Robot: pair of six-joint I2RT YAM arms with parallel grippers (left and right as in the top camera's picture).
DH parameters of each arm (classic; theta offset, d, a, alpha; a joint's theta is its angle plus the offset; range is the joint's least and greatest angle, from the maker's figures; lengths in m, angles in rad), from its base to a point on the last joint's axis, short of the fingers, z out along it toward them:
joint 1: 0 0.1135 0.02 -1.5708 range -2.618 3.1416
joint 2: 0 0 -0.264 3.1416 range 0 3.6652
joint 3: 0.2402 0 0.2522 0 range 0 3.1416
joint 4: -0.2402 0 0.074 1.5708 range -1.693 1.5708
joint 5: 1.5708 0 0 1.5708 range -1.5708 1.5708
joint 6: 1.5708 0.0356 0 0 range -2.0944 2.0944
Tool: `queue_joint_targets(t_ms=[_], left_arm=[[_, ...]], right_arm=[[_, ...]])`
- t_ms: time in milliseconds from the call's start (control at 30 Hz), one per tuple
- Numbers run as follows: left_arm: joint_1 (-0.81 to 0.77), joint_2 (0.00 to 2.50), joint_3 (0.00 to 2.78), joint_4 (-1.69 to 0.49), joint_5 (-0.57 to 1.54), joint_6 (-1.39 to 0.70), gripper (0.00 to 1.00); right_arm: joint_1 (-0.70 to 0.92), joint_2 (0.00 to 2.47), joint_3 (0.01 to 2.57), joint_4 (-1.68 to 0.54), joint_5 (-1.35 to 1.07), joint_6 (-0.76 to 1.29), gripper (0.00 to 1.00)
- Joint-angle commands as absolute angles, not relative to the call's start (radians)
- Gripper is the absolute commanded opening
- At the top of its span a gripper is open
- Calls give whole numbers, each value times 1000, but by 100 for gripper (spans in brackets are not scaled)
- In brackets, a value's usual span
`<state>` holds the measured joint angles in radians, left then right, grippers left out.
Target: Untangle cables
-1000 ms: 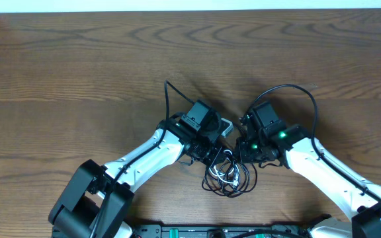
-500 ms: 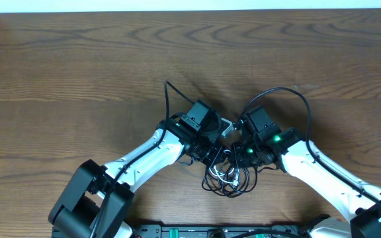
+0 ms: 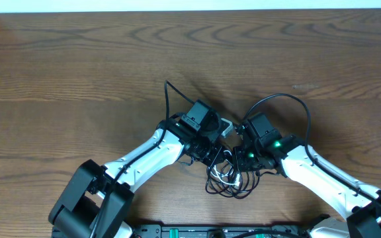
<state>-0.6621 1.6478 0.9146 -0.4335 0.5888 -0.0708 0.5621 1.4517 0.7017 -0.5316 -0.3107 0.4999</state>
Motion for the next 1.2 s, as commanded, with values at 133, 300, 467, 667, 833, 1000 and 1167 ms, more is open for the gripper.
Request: queue_joint_targets(t_ms=[133,300,467,667,833,1000,1167], left_arm=[[-659,1655,902,-534,261,-150,12],[-659,1655,900,-568,216,-156,12],[-659,1655,896,-571,216,-156,12],[-659,1655,896,-571,218,-155,12],[-657,1653,950,-600,267,-150,32],[-657,1652,1080,-658,386,-135,41],[-658,1653,1112,-597,539,-133,49]], right_arm=[[464,1382,708,-556,-378,422,1],[376,1314,708,-593,-379,402,1],[307,1275,708,-619,-429,374,1],[268,1274,707,-643,-459,353,1],[269,1274,707,-640,-517,336,12],[269,1274,707,-635,-515,335,35],[269,1274,707,-638,-444,336,41]])
